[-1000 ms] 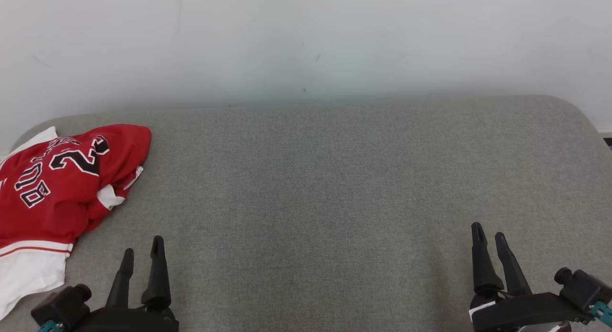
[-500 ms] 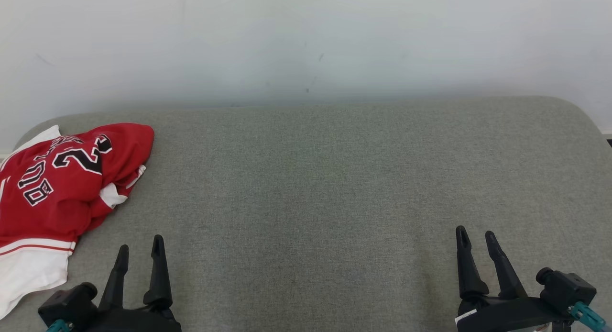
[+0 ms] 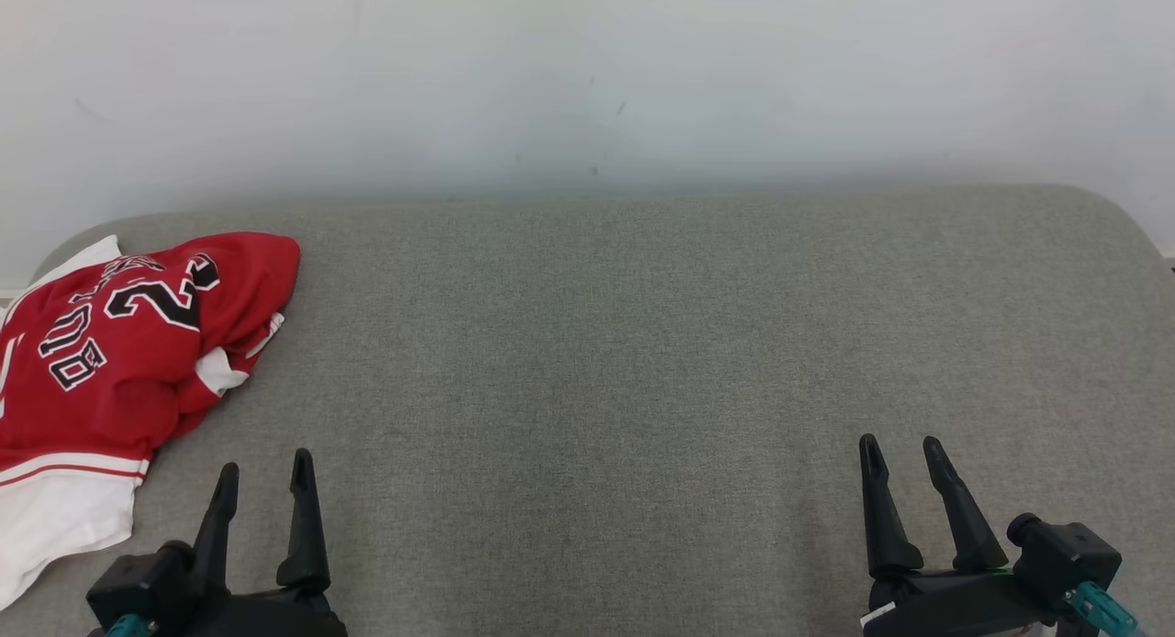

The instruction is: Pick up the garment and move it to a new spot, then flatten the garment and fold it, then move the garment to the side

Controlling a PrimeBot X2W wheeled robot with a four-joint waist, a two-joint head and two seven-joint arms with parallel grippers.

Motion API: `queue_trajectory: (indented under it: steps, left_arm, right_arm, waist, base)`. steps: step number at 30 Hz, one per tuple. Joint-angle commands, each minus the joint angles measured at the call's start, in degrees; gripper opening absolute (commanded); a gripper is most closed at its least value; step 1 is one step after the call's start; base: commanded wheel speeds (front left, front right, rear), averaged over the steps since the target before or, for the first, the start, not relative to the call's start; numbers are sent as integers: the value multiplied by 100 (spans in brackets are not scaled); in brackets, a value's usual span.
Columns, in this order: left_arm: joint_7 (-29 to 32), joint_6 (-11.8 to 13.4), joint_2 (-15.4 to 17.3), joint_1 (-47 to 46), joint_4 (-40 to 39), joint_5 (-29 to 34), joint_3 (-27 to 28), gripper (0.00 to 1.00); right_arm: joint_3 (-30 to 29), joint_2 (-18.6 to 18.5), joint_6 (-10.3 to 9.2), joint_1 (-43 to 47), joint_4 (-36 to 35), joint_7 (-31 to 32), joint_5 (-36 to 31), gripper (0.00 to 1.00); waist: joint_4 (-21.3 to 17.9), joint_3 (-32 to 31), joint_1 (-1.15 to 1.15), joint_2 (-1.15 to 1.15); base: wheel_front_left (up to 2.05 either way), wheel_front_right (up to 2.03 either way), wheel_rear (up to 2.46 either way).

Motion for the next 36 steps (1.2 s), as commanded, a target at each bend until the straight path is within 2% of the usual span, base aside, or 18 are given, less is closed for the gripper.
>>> queue_trajectory:
  steps: [1, 17, 36]
  left_arm:
    - [-61, 4, 45, 17, -50, 152, 13, 100]
    - [-239, -36, 80, 50, 167, 578, 74, 100]
    - [88, 43, 78, 217, -83, 828, 168, 100]
  right_arm:
    - [13, -13, -8, 7, -51, -58, -126, 100]
    - [-65, -11, -10, 97, -171, 6, -747, 100]
    - [-45, -10, -12, 304, -447, 134, -1118, 100]
  waist:
    - [2, 3, 0, 0]
    - [38, -30, 0, 0]
    - [48, -84, 0, 0]
  base:
    - [0, 0, 0]
    - [0, 0, 0]
    - [0, 0, 0]
